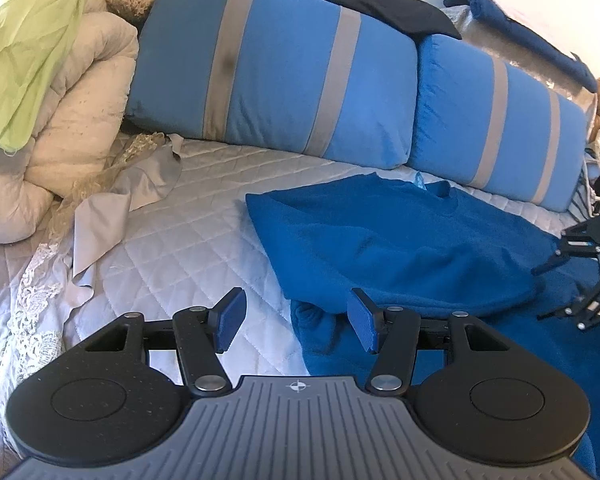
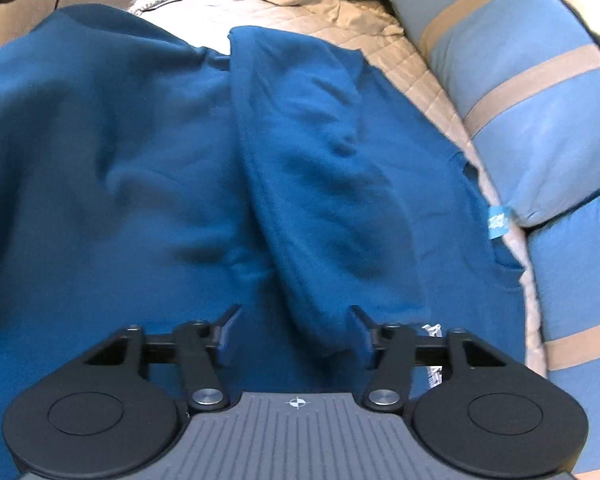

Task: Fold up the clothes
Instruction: 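Grasp the sweatshirt side edge with the right tool and lift it, then fold the held side over the body and open the right tool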

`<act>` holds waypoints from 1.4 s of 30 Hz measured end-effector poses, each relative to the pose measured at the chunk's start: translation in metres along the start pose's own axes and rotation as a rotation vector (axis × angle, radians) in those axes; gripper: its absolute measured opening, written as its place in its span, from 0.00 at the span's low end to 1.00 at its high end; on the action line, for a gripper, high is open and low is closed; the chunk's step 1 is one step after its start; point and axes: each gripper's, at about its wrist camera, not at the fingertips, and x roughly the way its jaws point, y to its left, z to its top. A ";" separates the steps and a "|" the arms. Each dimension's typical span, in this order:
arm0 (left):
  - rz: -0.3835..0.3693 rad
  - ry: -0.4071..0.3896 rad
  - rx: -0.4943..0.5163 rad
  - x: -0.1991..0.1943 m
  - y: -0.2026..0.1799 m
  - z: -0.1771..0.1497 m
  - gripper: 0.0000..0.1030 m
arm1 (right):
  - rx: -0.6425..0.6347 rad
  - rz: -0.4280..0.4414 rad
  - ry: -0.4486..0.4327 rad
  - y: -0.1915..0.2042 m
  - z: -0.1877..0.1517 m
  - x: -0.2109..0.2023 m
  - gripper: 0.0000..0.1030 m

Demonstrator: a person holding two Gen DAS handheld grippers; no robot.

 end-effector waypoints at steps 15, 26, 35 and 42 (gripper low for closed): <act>0.019 0.071 0.066 0.024 -0.003 -0.012 0.54 | -0.235 -0.107 0.066 0.014 0.015 0.034 0.09; 0.083 0.139 0.321 0.098 -0.028 -0.015 0.54 | -0.201 -0.387 0.005 -0.047 0.070 -0.016 0.08; 0.118 0.097 0.329 0.107 -0.025 -0.018 0.48 | -0.119 -0.542 -0.006 -0.087 0.072 -0.061 0.09; 0.135 0.094 0.445 0.100 -0.041 -0.031 0.17 | -0.029 -0.360 0.097 -0.075 0.028 -0.046 0.09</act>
